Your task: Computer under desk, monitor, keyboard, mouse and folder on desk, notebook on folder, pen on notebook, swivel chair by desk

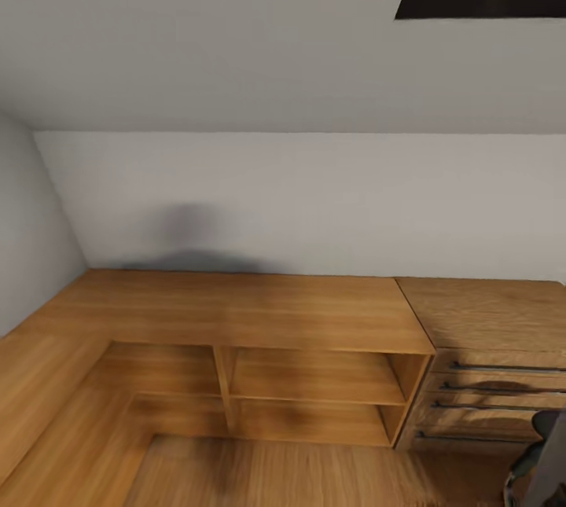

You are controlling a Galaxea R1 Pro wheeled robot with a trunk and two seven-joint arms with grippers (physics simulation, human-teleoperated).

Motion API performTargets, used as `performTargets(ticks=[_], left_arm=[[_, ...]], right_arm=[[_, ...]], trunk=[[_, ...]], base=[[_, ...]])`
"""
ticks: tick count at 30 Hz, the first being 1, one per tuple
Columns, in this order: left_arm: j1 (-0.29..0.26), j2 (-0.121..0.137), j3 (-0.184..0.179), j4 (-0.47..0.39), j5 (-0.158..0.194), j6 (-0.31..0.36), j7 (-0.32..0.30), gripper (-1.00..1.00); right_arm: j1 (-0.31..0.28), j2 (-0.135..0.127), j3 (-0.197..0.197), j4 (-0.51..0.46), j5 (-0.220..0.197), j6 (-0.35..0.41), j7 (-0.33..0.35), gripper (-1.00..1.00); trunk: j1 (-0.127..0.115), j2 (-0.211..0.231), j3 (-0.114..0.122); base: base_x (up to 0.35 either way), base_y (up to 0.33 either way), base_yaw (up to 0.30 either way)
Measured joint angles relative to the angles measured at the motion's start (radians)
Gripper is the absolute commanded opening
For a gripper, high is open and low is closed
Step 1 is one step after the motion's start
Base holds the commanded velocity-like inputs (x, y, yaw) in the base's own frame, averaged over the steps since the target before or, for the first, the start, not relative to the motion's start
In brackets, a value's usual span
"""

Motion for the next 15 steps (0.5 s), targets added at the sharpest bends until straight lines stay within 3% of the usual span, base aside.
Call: performTargets(ticks=[8,15], left_arm=[[0.0,0.001,-0.001,0.0,0.0,0.016,-0.001,1.0],[0.0,0.002,0.0,0.0,-0.001,0.094,-0.001,1.0]], right_arm=[[0.0,-0.001,-0.001,-0.001,-0.001,0.0,0.013,1.0],[0.0,-0.012,-0.003,-0.002,-0.006,0.018,0.014,1.0]], trunk=[[0.0,0.0,0.0],[0.0,0.0,0.0]], base=[[0.0,0.0,-0.299],[0.0,0.0,-0.299]])
